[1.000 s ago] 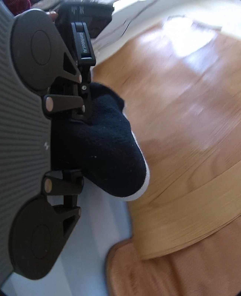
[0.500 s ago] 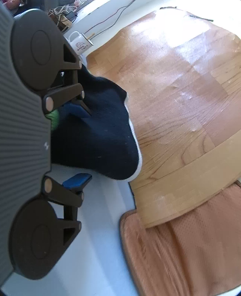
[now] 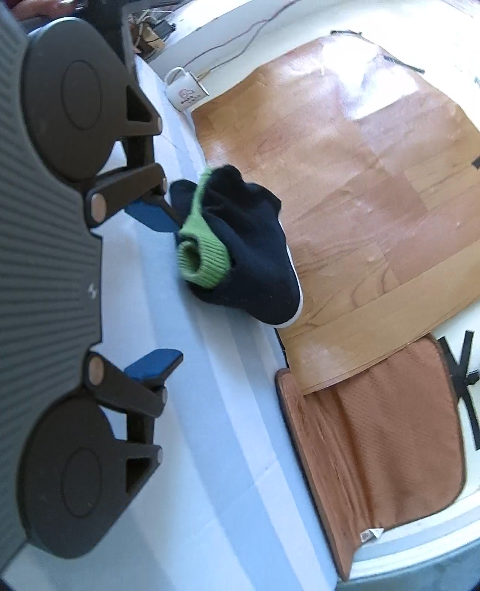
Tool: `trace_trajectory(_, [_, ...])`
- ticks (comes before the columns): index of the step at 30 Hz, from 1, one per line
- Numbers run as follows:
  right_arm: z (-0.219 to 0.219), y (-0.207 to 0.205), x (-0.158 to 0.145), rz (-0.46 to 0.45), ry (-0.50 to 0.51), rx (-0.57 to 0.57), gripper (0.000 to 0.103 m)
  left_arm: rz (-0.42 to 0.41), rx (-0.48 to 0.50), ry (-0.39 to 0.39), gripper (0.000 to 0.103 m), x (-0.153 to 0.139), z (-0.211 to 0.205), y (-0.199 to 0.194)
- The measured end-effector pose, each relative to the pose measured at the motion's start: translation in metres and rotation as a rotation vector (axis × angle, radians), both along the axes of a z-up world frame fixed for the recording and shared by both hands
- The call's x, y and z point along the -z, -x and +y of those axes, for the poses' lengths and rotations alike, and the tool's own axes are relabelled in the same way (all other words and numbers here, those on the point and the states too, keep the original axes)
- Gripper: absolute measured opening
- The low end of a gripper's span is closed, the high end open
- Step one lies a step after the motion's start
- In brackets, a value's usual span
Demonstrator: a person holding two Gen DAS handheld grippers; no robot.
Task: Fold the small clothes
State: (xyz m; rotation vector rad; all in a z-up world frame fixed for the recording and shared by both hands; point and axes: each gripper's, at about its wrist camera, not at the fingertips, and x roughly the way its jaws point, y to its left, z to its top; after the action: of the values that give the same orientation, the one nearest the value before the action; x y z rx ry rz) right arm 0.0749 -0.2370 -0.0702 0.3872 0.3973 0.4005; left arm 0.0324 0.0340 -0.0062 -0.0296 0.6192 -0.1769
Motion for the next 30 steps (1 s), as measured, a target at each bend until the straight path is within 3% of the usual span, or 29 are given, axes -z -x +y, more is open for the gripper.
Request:
trace_trajectory(14, [0.002,0.036,0.007,-0.008,0.032,0.038,0.072,-0.025,-0.025,-0.022,0.096,-0.001,0.003,0.033])
trace_trajectory(25, [0.000,0.027,0.010,0.034,0.009,0.050,0.072,-0.052,-0.057,-0.048,0.099,-0.002,0.004,0.037])
trace_trajectory(30, [-0.003,0.033,0.009,0.006,-0.009,0.052,0.072,-0.054,-0.065,-0.052,0.101,-0.001,0.005,0.036])
